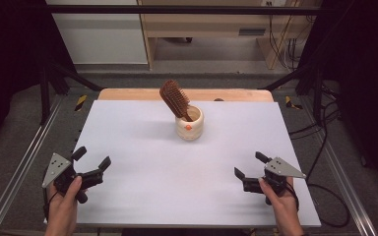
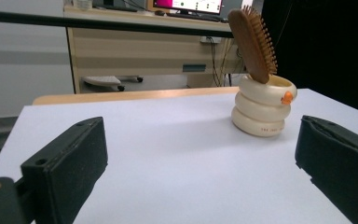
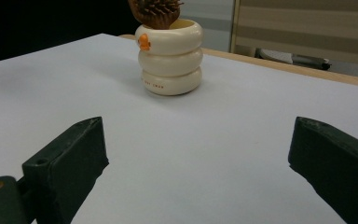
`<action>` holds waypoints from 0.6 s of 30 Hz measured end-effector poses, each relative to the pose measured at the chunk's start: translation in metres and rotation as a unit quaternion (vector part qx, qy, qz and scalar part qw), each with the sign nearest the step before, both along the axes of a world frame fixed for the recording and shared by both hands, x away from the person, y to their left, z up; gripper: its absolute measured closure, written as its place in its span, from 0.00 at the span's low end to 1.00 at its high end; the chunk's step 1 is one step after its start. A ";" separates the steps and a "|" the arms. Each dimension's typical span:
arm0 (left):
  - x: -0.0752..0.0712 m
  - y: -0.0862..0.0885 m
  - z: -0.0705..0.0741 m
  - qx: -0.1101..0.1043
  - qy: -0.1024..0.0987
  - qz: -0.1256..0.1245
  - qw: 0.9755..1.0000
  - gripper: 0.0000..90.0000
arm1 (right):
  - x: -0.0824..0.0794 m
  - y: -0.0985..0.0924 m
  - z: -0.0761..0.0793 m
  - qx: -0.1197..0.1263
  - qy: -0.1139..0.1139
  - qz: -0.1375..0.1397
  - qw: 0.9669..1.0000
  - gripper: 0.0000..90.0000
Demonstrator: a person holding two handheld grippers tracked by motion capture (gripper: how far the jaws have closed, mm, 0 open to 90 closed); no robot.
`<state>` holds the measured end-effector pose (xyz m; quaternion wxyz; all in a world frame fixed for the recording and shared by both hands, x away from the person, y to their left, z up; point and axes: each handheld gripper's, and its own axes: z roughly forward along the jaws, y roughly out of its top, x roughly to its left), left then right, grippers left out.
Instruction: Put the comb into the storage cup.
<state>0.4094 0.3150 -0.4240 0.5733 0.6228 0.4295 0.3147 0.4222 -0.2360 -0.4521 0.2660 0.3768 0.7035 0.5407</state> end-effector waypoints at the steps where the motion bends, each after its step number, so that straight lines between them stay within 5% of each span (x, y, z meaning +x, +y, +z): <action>1: -0.001 0.000 -0.002 -0.002 0.001 0.001 1.000 0.03 | 0.000 0.000 0.000 -0.001 0.000 0.001 1.000 0.05; 18: -0.008 -0.011 -0.021 -0.014 0.007 -0.017 1.000 0.03 | 0.000 0.004 -0.004 -0.005 0.006 0.010 1.000 0.05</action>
